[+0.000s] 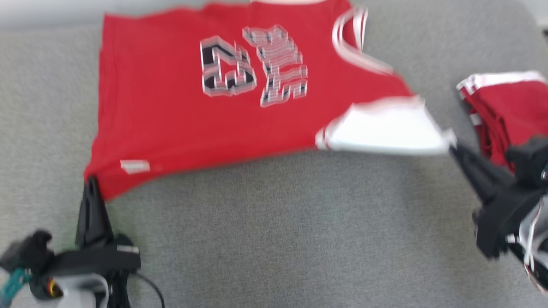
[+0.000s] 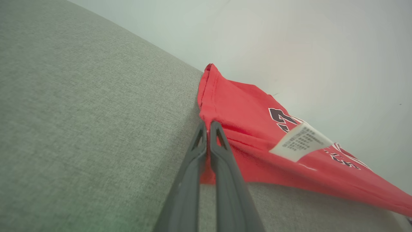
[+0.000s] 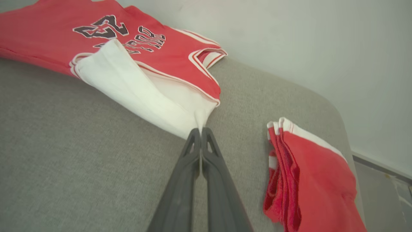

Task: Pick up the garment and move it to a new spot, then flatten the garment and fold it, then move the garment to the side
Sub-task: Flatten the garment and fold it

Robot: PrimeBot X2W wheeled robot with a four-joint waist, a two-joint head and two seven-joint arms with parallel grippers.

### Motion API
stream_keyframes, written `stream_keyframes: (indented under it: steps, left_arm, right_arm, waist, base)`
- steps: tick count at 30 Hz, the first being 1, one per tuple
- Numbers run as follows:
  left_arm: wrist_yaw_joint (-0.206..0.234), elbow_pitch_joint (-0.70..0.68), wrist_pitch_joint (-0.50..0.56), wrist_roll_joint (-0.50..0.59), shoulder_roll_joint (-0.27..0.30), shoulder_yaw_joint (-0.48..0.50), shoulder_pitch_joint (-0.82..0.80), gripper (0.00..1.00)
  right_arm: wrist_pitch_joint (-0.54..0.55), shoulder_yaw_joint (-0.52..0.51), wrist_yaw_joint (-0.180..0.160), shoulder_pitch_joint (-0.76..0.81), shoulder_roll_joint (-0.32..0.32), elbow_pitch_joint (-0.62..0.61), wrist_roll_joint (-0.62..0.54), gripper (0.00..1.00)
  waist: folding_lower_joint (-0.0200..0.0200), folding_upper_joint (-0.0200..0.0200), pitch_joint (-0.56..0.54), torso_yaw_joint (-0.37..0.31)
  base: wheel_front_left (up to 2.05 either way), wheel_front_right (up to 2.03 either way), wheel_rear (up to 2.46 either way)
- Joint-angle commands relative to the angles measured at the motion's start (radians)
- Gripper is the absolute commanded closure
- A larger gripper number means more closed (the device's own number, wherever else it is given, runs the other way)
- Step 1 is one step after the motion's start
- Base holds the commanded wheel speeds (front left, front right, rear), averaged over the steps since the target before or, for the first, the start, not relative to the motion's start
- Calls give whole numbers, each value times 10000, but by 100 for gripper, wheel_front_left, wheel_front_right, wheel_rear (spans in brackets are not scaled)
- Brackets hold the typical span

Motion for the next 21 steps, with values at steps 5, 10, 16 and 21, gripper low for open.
stream_keyframes:
  steps: [5,10,16,21]
  left_arm:
    - [68,75,-29,-204,-130,274,1065,100]
    - [437,-214,-30,-1128,-144,312,1979,100]
    - [801,-707,-30,-1589,-148,-288,3083,100]
    - [1052,-941,-30,-643,-145,-922,3854,100]
  right_arm:
    - [1396,-308,-30,1256,50,-582,672,100]
    - [2269,-549,-30,2060,228,-778,864,100]
    - [3011,-795,-30,2871,580,-880,1103,100]
    - [3832,-1250,-30,3687,917,-1104,1264,100]
  waist:
    - [3,1,-1464,41]
    - [3,1,-1856,72]
    - [3,1,-2162,162]
    - [3,1,-2277,281]
  base:
    - [0,0,0]
    - [0,0,0]
    - [0,0,0]
    - [0,0,0]
